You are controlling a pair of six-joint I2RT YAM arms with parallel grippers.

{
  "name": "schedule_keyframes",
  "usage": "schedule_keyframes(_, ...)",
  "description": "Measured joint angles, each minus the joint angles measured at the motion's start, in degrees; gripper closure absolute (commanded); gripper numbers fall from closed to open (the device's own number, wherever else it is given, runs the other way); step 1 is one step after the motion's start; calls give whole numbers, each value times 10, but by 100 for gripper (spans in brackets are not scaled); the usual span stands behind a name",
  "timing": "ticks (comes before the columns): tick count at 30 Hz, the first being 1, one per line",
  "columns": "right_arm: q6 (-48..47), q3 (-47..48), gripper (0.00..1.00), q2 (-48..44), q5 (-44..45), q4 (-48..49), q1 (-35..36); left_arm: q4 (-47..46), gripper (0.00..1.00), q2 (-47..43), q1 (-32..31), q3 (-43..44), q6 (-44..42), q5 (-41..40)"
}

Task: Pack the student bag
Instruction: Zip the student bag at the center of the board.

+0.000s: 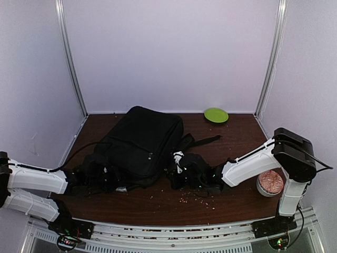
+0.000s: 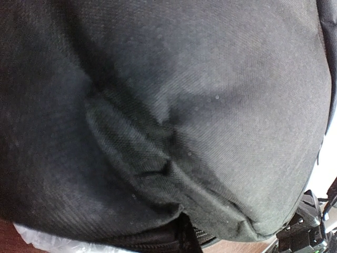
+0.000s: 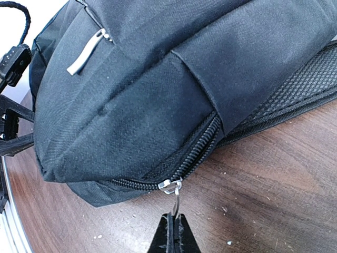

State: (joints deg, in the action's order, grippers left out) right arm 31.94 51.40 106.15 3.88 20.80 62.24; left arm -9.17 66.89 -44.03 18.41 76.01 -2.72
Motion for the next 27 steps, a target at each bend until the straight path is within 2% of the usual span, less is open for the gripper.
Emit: schedule_keyframes(27, 15, 0, 100, 0, 0, 4, -14, -3, 100, 23, -1, 7, -11, 2)
